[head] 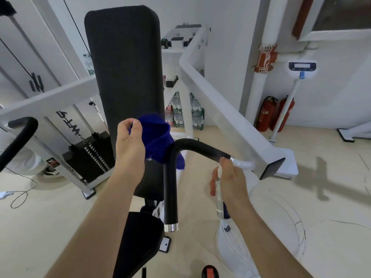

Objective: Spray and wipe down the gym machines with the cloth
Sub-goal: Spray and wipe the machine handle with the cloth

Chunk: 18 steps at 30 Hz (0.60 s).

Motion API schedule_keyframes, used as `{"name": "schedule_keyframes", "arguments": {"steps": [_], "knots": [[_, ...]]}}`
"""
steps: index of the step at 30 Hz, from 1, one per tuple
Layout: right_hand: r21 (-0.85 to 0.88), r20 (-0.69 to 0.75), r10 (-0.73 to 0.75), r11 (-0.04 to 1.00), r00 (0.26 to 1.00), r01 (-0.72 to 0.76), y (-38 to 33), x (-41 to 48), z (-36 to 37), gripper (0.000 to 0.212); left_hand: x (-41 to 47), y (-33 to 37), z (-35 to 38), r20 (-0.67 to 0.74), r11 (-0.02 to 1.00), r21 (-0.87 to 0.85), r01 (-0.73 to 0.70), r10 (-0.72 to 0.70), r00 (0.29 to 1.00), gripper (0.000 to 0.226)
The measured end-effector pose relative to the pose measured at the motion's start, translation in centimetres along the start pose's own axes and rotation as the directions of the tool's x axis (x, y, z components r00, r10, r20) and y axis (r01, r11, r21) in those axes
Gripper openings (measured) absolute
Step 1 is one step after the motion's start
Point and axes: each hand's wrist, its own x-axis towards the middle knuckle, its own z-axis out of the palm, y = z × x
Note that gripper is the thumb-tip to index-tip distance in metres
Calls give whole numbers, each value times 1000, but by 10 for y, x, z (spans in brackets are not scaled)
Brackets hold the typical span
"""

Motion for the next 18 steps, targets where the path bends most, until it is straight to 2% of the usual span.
{"name": "schedule_keyframes", "arguments": {"steps": [3, 5, 7, 9, 10, 11, 12, 13, 14, 15, 17, 18], "knots": [[54, 30, 17, 998, 999, -19, 3, 3, -3, 53, -8, 16, 22, 195, 995, -97, -36, 54, 979, 13], [64, 61, 47, 997, 997, -51, 1, 5, -4, 57, -13, 19, 34, 374, 998, -67, -2, 27, 927, 19], [94, 75, 78, 992, 994, -84, -2, 6, -5, 52, -13, 15, 43, 543, 995, 96, 4, -55, 838, 33], [86, 87, 87, 992, 992, -94, -3, 7, -9, 42, -9, 2, 49, 615, 927, 327, -182, -62, 786, 41], [61, 93, 95, 993, 991, -101, -2, 6, -11, 42, -5, -7, 51, 606, 836, 438, -331, -2, 796, 36], [34, 94, 105, 994, 990, -109, 0, 6, -12, 45, -1, -17, 53, 600, 677, 548, -491, 90, 795, 28], [10, 92, 109, 994, 990, -111, 2, 5, -14, 50, 0, -26, 57, 616, 457, 640, -618, 176, 768, 20], [-3, 89, 108, 994, 990, -108, 3, 5, -15, 53, -2, -33, 61, 653, 240, 680, -693, 230, 721, 21], [-3, 82, 106, 994, 991, -106, 4, 6, -16, 56, -4, -42, 66, 699, 56, 683, -729, 241, 673, 33], [11, 76, 108, 994, 991, -109, 4, 6, -17, 56, -7, -52, 70, 738, -84, 665, -742, 225, 636, 49], [19, 72, 108, 994, 992, -110, 4, 8, -21, 57, -9, -70, 74, 772, -219, 636, -740, 181, 609, 81], [6, 74, 104, 994, 992, -105, 3, 9, -23, 57, -6, -77, 75, 777, -254, 629, -735, 180, 603, 87]]}}
